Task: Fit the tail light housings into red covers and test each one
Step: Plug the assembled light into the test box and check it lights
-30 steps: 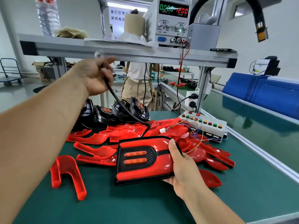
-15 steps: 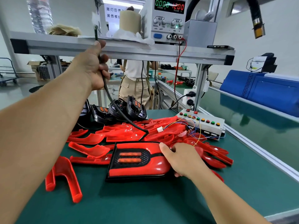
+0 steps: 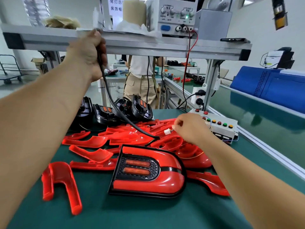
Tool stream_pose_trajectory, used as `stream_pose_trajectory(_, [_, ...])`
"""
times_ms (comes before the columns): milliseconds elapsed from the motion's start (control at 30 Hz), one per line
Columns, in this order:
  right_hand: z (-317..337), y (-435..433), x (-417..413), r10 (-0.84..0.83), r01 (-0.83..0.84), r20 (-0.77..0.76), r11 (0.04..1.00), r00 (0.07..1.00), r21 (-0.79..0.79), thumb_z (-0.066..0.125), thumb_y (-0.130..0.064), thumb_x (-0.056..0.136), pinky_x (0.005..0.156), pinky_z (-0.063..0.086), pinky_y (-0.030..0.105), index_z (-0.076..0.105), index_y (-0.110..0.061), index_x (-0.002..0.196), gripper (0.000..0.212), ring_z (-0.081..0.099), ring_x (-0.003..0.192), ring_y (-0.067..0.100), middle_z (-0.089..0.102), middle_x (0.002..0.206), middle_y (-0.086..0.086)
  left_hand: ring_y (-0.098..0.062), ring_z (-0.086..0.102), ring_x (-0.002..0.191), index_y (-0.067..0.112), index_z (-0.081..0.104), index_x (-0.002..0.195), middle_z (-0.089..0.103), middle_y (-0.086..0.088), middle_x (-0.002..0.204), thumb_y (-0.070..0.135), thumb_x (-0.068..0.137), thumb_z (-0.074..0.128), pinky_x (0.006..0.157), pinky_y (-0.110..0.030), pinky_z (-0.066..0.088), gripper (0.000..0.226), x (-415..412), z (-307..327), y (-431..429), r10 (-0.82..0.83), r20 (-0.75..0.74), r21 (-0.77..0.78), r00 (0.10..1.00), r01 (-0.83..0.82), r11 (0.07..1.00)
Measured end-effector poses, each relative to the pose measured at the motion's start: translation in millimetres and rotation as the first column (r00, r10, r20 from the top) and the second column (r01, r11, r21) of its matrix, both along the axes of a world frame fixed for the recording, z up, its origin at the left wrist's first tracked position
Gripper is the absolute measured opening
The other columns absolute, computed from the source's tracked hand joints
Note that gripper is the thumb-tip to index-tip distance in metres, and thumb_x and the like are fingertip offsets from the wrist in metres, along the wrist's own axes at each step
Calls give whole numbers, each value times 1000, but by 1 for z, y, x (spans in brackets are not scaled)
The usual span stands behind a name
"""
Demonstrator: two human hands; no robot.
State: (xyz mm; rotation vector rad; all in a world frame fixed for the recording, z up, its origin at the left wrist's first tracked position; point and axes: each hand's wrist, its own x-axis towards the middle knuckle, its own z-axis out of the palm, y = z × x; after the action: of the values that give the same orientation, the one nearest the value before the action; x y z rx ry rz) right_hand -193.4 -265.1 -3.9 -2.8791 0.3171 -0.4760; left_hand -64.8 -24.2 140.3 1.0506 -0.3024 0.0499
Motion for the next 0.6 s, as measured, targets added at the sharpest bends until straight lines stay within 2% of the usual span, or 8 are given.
stream_pose_trajectory(100, [-8,-4,23,2,-27,-162,988,987,-152,52,-29,96,105,40,46,59,-24,130,36,48,125,28,53,134,6,1,42,53,24,57,89,62,9,80,12,101,43,47,-13,31,21,1,0,-4,23,104,71,994,-31,997])
stream_pose_trajectory(200, [-16,-10,34,-20,-59,-263,955,965,-290,50,-37,97,107,25,50,59,-28,128,33,39,129,25,51,133,2,-1,38,55,27,61,99,60,8,87,23,96,54,49,-15,29,8,0,0,-3,81,268,265,960,-155,952])
stream_pose_trajectory(300, [-21,-15,38,8,-63,-210,964,978,-257,53,-42,95,103,23,46,62,-34,116,24,41,124,21,53,121,-3,8,49,58,21,65,110,60,11,83,33,97,58,75,-23,38,19,0,-11,-8,61,424,445,903,-267,855])
stream_pose_trajectory(400, [-23,-17,41,31,-73,-192,974,981,-215,56,-42,94,103,21,44,61,-36,117,25,39,123,20,51,119,-4,7,57,78,19,61,129,66,7,102,35,95,58,75,-15,44,38,1,-31,-15,-61,505,663,861,-342,666])
stream_pose_trajectory(467, [-23,-19,43,47,-89,-194,973,980,-213,56,-41,94,103,21,44,63,-35,114,22,38,122,20,50,117,-3,-11,59,106,24,59,133,64,-1,125,44,94,56,91,-21,43,44,3,-45,-22,-134,526,786,840,-420,453])
stream_pose_trajectory(500, [-23,-20,43,63,-101,-182,973,981,-209,55,-41,94,103,22,44,64,-34,111,20,38,120,20,49,116,-3,-19,58,111,26,59,132,62,-1,129,49,94,53,95,-26,42,45,4,-52,-25,-161,546,813,822,-472,341])
stream_pose_trajectory(533, [-22,-21,42,84,-113,-151,974,985,-196,54,-41,95,104,22,45,64,-33,109,19,39,119,20,49,115,-3,-23,58,111,29,60,130,63,-1,128,54,94,49,94,-31,43,45,4,-58,-29,-191,564,819,804,-514,254])
stream_pose_trajectory(600, [-20,-23,40,131,-134,-30,982,991,-134,52,-40,96,102,26,44,61,-30,106,17,45,114,20,54,113,-3,-25,61,103,35,62,123,67,0,111,67,88,39,86,-35,48,53,2,-69,-36,-256,559,829,788,-540,149])
